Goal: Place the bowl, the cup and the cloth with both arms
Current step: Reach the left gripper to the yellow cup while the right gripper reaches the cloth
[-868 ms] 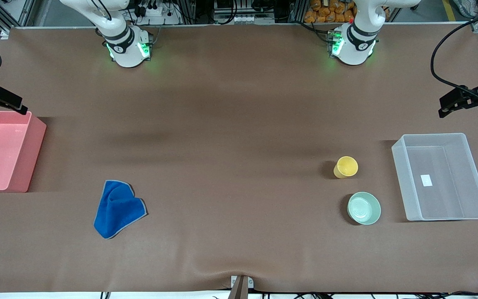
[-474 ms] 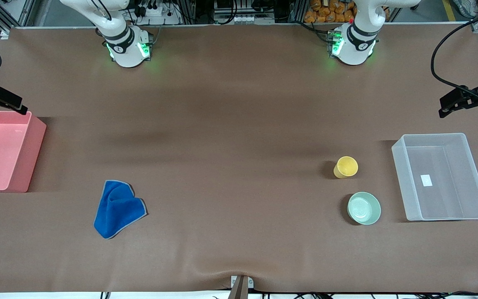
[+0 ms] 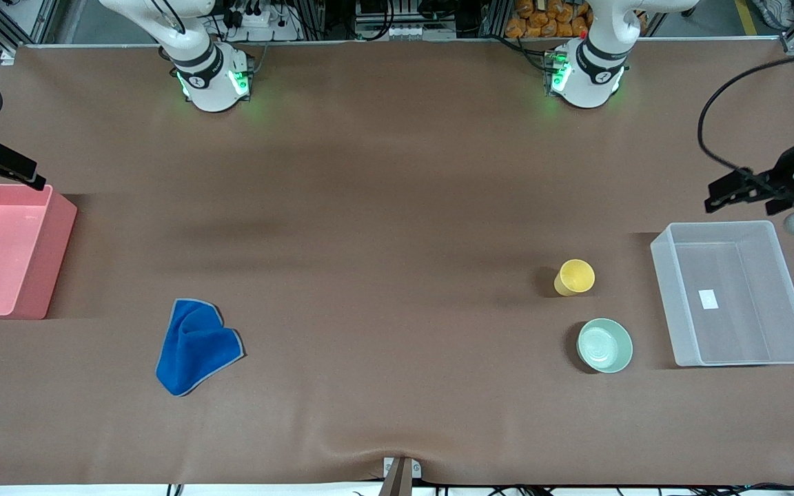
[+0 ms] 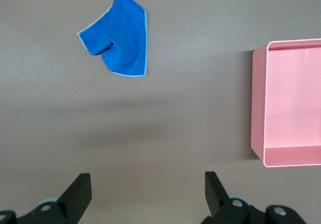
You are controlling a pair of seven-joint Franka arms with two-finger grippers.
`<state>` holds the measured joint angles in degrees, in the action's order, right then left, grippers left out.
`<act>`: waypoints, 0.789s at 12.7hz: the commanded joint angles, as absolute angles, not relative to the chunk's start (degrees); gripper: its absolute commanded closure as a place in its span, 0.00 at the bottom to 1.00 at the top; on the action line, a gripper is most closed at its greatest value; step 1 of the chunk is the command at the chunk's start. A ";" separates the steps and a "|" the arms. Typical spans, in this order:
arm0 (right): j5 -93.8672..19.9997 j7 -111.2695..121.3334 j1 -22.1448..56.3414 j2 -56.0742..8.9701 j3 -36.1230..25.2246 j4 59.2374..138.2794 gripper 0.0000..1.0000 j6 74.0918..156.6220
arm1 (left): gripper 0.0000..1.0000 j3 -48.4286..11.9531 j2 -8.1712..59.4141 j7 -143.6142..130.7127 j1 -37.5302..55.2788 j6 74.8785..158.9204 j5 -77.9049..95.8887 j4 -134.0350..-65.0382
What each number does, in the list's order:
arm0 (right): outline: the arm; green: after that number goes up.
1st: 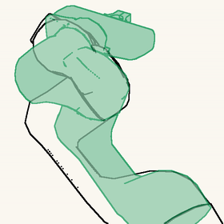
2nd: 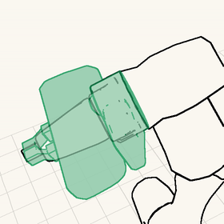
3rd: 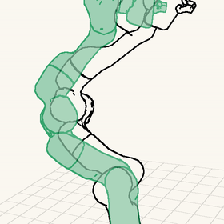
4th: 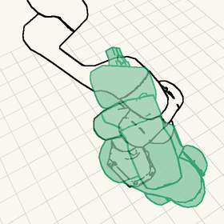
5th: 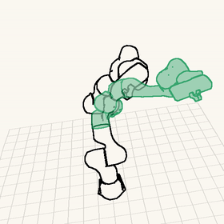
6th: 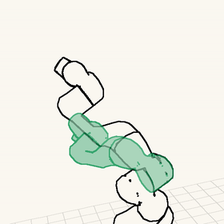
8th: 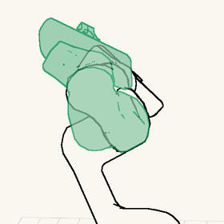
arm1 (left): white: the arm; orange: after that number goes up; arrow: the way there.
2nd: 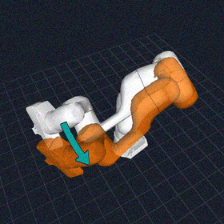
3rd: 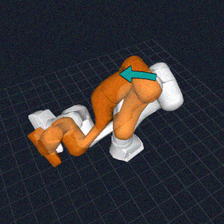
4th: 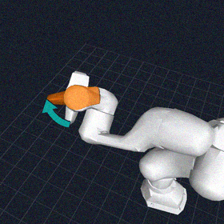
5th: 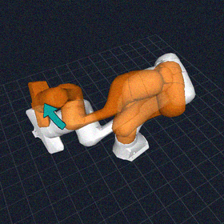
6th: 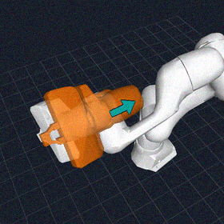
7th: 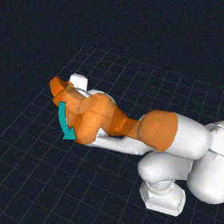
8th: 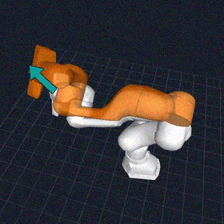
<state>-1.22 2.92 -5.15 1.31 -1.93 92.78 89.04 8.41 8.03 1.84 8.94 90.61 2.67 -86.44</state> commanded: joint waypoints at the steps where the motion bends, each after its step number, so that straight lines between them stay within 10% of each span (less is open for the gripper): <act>1: -0.97 3.25 -5.98 1.32 -1.41 92.64 0.00 89.03 | 0.00 8.17 11.33 2.02 9.58 95.68 3.96 -89.18; 10: -0.97 3.16 -9.83 -1.66 -1.41 92.64 0.00 88.42 | 0.00 3.52 11.95 -6.23 9.67 124.43 3.96 -112.13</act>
